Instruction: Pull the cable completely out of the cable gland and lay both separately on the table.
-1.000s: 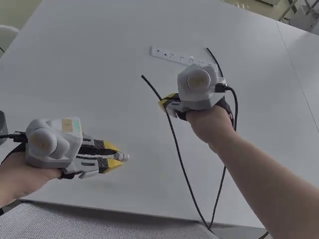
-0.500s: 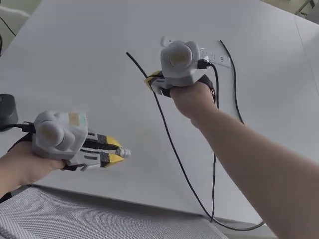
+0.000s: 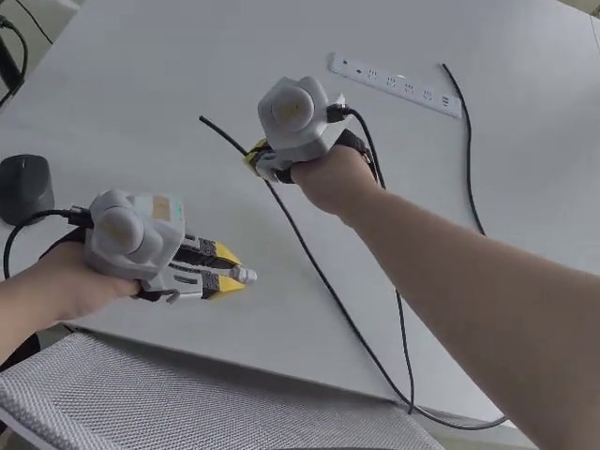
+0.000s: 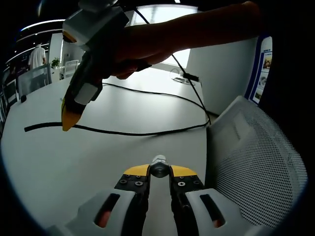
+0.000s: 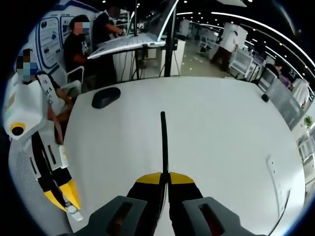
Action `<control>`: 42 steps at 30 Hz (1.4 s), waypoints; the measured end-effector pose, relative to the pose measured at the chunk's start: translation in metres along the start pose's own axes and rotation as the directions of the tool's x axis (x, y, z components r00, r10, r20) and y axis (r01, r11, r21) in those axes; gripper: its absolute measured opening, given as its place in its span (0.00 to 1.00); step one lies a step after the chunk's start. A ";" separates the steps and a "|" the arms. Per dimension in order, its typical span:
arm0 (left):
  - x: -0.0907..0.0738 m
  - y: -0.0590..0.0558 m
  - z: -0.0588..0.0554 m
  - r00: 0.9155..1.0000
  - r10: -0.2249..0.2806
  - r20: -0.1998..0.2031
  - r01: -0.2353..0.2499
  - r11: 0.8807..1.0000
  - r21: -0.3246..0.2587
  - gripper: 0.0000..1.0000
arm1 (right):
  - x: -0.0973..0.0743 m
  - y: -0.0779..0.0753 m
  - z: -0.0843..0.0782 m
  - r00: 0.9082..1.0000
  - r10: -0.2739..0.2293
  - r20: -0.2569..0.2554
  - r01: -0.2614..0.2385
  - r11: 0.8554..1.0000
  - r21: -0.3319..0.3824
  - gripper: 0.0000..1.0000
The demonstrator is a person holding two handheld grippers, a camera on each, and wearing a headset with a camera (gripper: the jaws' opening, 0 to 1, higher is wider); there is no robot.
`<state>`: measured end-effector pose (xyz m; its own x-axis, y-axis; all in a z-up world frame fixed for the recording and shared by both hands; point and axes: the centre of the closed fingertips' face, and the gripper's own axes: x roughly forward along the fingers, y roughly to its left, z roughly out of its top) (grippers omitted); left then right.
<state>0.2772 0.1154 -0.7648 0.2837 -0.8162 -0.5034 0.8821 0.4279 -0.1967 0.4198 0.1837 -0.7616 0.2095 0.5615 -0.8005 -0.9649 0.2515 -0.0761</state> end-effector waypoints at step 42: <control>0.001 0.028 -0.053 0.992 0.109 -0.058 -0.113 0.990 -0.081 0.16 | 0.061 0.047 -0.013 0.988 0.098 -0.119 -0.111 0.988 -0.105 0.00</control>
<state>0.2828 0.1470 -0.8157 0.3559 -0.7410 -0.5694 0.8109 0.5477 -0.2059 0.3853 0.2198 -0.8221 0.0935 0.4856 -0.8692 -0.9934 0.1033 -0.0492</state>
